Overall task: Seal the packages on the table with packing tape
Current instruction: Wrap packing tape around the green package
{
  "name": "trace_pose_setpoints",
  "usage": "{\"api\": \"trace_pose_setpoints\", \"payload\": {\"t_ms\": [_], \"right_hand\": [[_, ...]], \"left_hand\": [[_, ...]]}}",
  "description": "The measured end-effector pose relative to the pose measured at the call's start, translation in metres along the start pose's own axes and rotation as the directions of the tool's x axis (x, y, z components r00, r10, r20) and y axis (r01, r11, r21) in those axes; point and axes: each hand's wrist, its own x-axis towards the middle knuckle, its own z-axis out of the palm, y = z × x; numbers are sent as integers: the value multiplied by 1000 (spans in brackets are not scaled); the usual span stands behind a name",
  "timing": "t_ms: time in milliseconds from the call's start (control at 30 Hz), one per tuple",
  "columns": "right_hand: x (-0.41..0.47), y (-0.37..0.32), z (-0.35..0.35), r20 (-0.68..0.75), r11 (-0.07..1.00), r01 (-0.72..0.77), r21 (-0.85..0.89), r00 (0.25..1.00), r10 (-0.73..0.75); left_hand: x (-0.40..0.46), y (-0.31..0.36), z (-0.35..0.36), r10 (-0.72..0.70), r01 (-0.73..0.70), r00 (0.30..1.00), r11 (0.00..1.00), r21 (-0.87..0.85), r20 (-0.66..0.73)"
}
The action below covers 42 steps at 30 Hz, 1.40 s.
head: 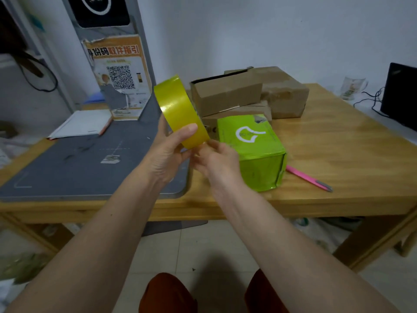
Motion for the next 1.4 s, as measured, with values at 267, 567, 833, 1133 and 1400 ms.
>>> {"api": "trace_pose_setpoints", "payload": {"t_ms": [267,567,833,1133,1400], "right_hand": [[25,25,22,-30,991,-130,43,991,131],[38,76,32,-36,968,-213,-130,977,210],[61,66,36,-10,960,-127,-250,992,129],[64,80,22,-48,931,-296,-212,955,293],[58,79,11,15,866,-251,-432,958,286]], "left_hand": [[-14,-6,-48,-100,101,994,995,6,-53],[-6,-18,-81,58,12,986,915,404,-159],[14,-29,-87,42,76,965,899,432,-257],[-4,-81,-76,439,-273,895,387,881,84],[-28,-100,-84,525,-378,799,60,924,293]]}}
